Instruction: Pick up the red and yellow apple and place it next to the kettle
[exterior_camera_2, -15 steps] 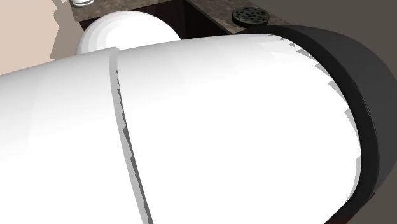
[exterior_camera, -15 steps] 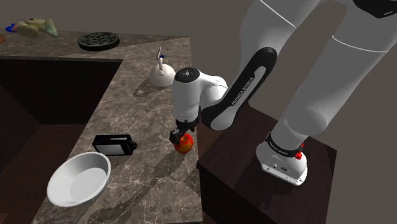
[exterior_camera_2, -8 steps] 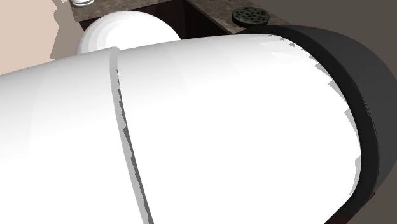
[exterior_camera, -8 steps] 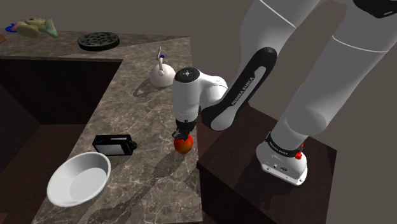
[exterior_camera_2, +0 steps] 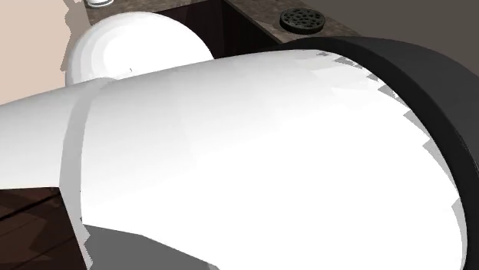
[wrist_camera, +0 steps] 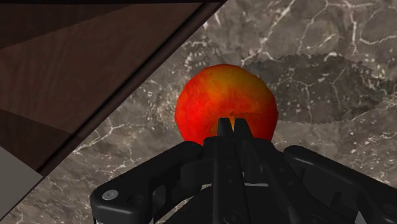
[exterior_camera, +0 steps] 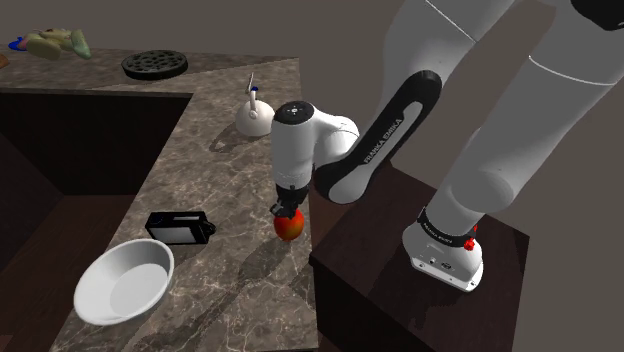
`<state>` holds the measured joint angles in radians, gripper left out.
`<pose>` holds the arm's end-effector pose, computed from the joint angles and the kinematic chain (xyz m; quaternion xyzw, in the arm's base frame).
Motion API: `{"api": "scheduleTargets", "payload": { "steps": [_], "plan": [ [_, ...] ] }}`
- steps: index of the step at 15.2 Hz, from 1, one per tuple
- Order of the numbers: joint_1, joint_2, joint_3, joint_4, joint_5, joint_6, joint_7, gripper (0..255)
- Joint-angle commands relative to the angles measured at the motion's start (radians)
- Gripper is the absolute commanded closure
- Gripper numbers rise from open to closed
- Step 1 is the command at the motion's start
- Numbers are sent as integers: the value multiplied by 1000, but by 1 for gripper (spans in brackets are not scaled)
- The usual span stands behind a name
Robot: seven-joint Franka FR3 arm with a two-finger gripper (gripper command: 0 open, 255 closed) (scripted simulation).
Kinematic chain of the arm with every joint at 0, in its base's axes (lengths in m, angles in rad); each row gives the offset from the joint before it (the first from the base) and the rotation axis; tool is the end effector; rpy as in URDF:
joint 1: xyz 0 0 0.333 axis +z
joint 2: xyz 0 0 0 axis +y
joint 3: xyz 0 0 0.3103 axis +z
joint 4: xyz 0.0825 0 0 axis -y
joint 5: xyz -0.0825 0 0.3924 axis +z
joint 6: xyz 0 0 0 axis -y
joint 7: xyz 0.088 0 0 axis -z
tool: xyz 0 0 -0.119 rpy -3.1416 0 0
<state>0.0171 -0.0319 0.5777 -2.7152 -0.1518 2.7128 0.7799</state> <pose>0.3388 0.2321 0.2117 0.9988 -0.0238 0.0350 0.0244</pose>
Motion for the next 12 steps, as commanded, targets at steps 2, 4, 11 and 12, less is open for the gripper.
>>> {"api": "scheduleTargets", "payload": {
  "steps": [2,4,11,12],
  "plan": [
    [15,-56,-1,0,83,-45,-63,255],
    [28,-92,-7,3,125,-78,-95,255],
    [69,-204,-38,23,222,-198,-172,255],
    [74,-219,-42,26,231,-215,-180,255]
  ]
}}
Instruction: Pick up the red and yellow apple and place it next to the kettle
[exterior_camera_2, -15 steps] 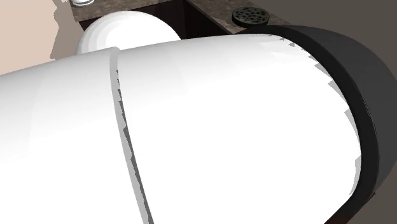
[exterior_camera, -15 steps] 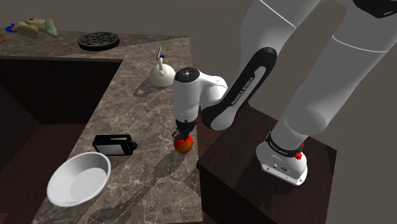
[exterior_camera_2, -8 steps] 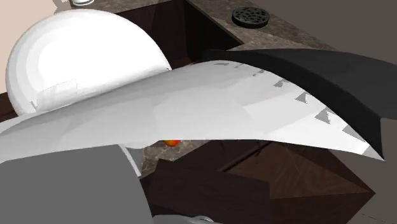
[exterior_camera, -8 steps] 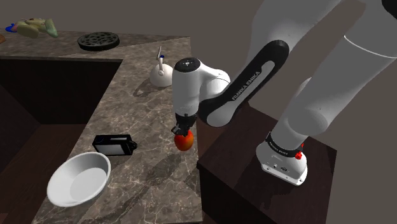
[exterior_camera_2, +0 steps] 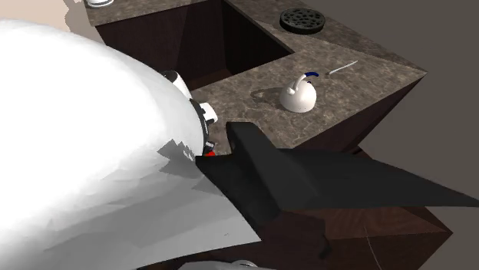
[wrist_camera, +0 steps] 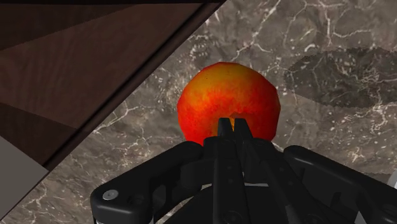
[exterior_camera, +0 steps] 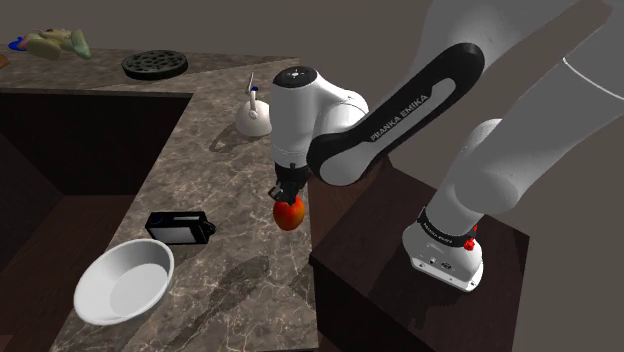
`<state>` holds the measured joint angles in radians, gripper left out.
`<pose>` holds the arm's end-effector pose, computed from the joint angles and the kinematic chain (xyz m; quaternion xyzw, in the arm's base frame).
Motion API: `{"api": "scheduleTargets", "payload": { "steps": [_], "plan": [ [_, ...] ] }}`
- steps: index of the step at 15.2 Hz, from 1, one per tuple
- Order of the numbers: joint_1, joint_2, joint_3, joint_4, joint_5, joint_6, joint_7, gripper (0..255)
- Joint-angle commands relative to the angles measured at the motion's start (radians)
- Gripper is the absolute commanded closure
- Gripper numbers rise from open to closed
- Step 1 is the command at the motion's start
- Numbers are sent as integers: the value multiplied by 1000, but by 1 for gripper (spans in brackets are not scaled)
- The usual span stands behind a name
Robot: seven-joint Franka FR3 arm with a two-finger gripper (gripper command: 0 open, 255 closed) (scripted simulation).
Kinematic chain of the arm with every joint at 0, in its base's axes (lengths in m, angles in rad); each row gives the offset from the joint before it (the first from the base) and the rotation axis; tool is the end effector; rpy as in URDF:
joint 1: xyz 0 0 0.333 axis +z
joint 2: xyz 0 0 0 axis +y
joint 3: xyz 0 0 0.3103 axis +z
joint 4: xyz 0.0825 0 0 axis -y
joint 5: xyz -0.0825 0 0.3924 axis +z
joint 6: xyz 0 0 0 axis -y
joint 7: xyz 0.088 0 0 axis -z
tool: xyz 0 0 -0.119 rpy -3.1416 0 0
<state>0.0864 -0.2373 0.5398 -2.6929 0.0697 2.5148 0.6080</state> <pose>0.3416 0.2320 0.2759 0.9988 -0.0242 0.0350 0.0240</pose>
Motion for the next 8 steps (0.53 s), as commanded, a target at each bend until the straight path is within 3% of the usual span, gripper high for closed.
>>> {"api": "scheduleTargets", "payload": {
  "steps": [1,8],
  "plan": [
    [9,-28,-9,8,17,-34,-15,255],
    [31,-115,-39,45,55,-153,-52,255]
  ]
}}
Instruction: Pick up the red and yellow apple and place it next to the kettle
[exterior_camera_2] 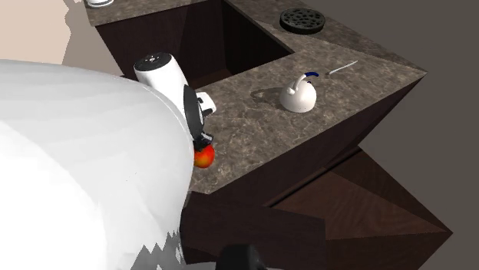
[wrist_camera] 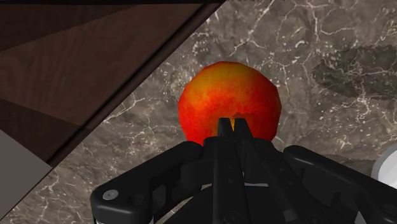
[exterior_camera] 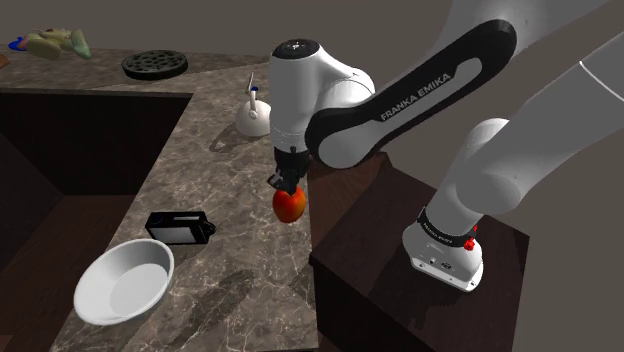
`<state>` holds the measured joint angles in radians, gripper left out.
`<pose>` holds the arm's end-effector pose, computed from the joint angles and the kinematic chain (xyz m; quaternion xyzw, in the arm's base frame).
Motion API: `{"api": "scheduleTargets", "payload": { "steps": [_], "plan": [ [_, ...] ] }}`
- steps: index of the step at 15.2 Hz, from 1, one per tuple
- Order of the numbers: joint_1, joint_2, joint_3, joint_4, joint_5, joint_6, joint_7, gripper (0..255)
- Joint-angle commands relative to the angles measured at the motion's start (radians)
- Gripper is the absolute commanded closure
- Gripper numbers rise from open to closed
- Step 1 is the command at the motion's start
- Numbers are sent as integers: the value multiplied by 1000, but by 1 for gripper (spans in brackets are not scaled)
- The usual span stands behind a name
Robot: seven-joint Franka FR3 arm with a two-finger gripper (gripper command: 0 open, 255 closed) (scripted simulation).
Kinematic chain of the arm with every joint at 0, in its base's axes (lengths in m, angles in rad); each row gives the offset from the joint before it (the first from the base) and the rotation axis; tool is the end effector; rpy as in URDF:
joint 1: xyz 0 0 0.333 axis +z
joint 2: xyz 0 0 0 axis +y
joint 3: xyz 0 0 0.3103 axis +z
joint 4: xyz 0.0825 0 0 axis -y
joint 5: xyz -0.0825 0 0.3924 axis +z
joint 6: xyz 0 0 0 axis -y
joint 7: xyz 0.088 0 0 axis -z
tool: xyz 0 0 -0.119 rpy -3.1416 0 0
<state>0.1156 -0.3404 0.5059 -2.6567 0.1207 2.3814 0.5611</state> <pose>0.3424 0.2324 0.3178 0.9988 -0.0242 0.0348 0.0239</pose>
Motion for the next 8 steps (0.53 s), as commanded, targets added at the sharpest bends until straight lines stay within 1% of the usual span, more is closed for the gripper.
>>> {"api": "scheduleTargets", "payload": {
  "steps": [1,8],
  "plan": [
    [4,-23,-9,15,7,-37,-9,255],
    [16,-90,-35,64,21,-151,-31,255]
  ]
}}
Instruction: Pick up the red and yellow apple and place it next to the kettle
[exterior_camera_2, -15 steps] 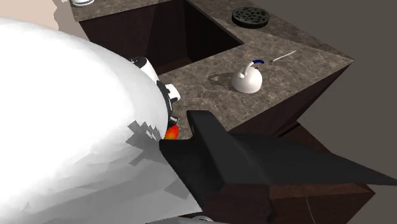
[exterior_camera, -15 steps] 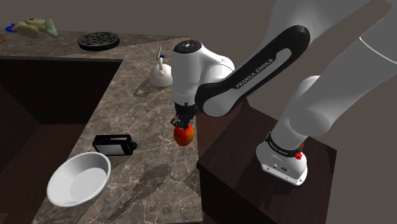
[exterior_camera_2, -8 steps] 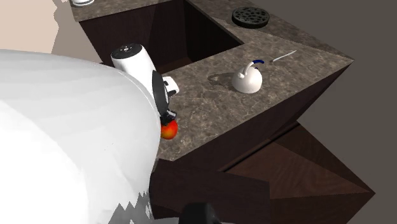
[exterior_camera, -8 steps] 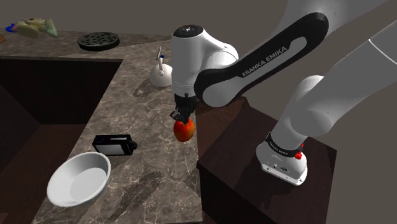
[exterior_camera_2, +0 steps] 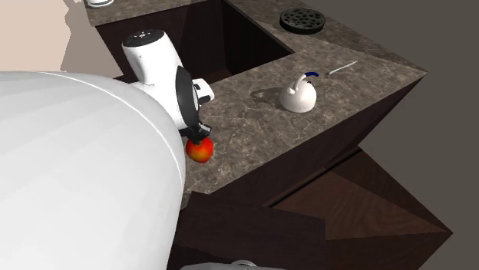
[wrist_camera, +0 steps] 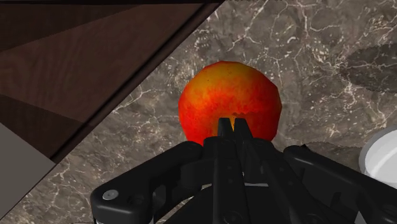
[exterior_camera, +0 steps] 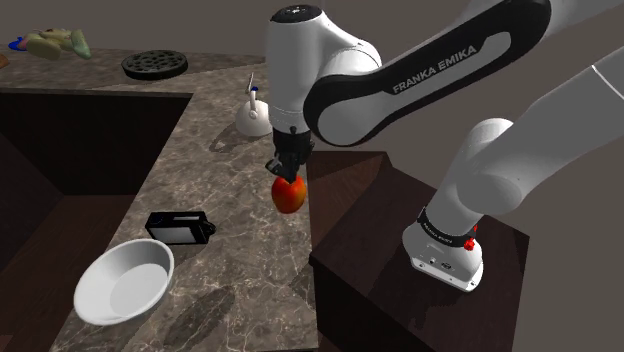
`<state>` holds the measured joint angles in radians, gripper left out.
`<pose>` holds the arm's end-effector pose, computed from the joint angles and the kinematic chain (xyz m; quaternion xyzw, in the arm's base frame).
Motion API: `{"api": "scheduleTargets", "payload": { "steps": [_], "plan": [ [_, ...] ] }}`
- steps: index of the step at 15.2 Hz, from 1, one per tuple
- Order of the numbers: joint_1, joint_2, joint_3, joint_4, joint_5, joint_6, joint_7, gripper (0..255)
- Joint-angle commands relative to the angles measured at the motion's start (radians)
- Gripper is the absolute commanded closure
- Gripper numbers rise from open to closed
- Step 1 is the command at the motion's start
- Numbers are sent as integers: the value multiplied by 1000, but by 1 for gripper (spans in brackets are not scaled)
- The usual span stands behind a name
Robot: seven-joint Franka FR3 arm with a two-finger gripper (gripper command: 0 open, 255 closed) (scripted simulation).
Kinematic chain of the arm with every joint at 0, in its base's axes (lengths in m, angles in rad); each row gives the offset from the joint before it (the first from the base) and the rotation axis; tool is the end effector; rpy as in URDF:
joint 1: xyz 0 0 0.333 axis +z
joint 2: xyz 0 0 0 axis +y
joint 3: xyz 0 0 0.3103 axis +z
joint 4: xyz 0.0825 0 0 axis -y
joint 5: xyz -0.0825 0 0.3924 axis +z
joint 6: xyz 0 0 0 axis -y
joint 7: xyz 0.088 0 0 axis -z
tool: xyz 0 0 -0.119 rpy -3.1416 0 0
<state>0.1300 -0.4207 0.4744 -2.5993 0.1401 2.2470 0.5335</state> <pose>0.3444 0.2329 0.3623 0.9988 -0.0243 0.0348 0.0238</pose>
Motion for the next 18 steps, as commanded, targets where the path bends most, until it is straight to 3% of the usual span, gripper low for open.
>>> {"api": "scheduleTargets", "payload": {
  "steps": [1,18],
  "plan": [
    [3,-17,-7,15,3,-32,-5,255],
    [-7,-83,-67,176,-12,-258,-47,255]
  ]
}}
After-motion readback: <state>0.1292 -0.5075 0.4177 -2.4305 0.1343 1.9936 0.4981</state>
